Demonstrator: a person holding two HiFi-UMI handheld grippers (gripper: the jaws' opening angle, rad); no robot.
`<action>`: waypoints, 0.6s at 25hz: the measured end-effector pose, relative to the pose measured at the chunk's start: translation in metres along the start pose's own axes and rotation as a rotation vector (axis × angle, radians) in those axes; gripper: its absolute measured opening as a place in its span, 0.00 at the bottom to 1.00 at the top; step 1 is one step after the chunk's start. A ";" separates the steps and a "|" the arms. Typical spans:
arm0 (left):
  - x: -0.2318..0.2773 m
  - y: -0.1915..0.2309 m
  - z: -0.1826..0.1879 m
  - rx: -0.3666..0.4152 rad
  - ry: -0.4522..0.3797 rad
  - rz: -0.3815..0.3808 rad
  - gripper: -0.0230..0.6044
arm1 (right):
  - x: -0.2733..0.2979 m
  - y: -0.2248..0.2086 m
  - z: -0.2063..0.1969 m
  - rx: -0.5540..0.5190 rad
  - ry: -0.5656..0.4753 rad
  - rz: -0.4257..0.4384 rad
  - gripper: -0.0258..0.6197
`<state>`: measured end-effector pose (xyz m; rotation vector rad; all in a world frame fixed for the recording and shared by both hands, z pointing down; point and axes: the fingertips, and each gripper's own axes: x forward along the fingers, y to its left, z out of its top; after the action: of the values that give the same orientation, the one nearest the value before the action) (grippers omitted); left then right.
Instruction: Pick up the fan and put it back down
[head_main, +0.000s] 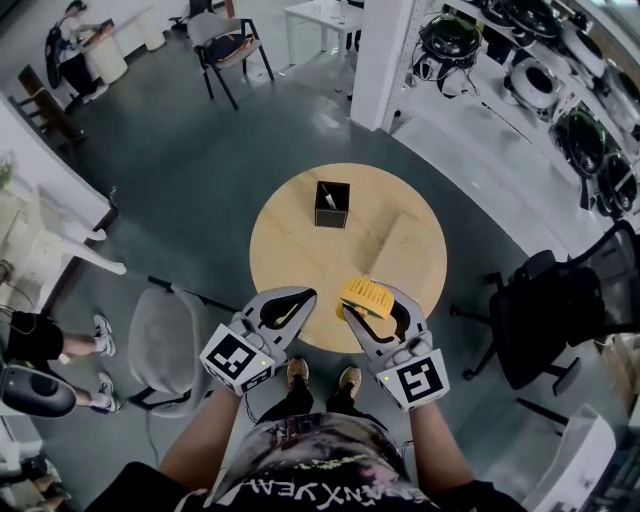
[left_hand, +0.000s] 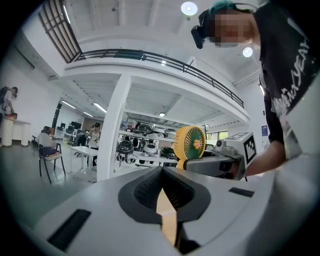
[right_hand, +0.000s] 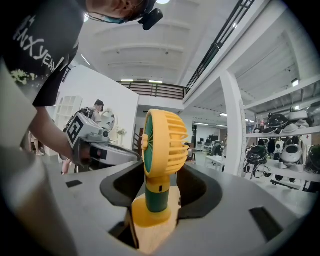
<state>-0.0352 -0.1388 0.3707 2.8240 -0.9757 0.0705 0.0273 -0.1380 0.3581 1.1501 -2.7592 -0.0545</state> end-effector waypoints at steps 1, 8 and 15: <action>0.001 0.000 0.002 0.001 0.001 0.000 0.06 | 0.000 -0.001 0.001 0.000 0.000 0.001 0.36; 0.003 0.001 0.007 0.006 -0.005 -0.003 0.06 | 0.002 -0.004 0.006 -0.003 -0.007 0.006 0.36; 0.010 0.002 0.013 0.015 -0.010 -0.004 0.06 | 0.003 -0.011 0.010 -0.017 -0.016 0.006 0.36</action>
<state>-0.0284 -0.1481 0.3592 2.8428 -0.9750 0.0642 0.0312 -0.1479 0.3478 1.1428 -2.7700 -0.0865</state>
